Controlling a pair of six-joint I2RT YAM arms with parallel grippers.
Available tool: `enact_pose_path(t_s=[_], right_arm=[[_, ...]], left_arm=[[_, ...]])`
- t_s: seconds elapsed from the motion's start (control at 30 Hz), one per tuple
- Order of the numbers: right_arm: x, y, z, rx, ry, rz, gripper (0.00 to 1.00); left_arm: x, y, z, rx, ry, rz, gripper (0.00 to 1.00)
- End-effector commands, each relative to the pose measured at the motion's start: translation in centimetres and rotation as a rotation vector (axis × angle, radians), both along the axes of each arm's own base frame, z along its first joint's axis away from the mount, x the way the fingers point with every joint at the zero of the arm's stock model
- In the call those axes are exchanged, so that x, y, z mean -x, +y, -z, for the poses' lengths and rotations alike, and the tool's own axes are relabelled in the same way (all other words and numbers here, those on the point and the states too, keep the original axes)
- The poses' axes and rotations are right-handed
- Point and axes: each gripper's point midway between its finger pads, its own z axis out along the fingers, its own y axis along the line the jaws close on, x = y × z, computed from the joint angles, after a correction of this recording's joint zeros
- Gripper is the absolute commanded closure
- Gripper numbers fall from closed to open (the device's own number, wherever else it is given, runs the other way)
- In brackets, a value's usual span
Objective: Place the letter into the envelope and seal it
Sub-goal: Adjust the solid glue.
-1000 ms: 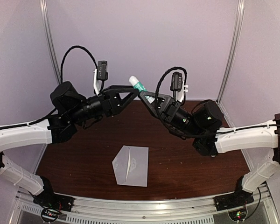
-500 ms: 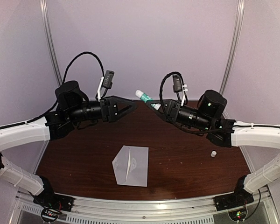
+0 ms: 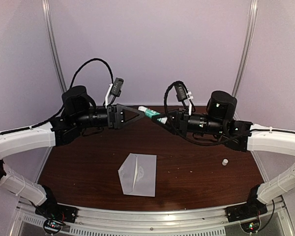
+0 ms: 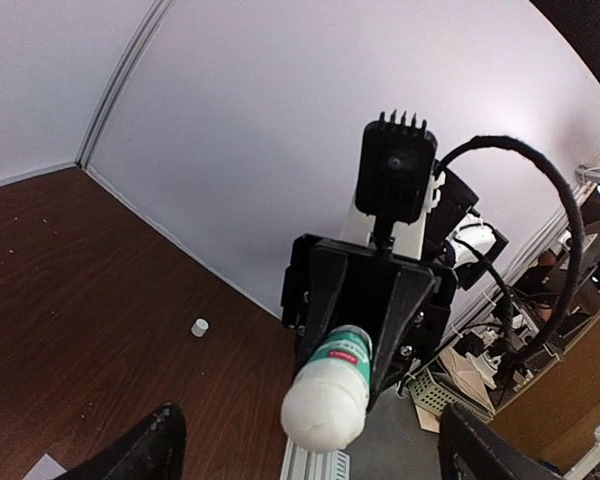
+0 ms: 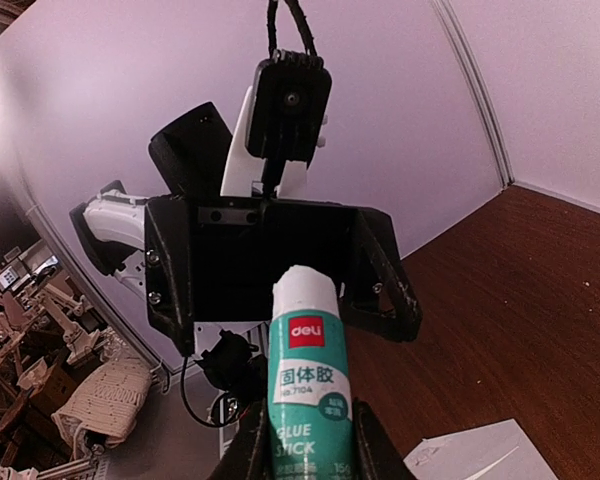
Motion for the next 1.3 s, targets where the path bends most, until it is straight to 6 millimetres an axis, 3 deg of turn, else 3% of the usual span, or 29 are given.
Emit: enact_pose_path(t_s=[0.0, 0.33, 0.63, 1.17, 1.27], right_arm=[[0.4, -0.3, -1.0, 0.016, -0.042, -0.018, 0.92], [0.5, 0.0, -0.4, 0.036, -0.034, -0.034, 0.92], [0.7, 0.3, -0.3, 0.05, -0.034, -0.058, 0.92], [0.3, 0.4, 0.1, 0.087, -0.047, -0.043, 0.92], [0.1, 0.3, 0.0, 0.077, -0.049, -0.03, 0.82]], left_arm=[[0.3, -0.2, -1.5, 0.044, -0.03, 0.034, 0.12], [0.6, -0.4, -1.4, 0.053, -0.025, 0.062, 0.36], [0.6, -0.6, -1.2, 0.057, -0.013, 0.081, 0.46], [0.7, -1.1, -0.9, 0.056, -0.002, 0.108, 0.79], [0.6, -1.0, -0.9, 0.059, -0.003, 0.099, 0.89]])
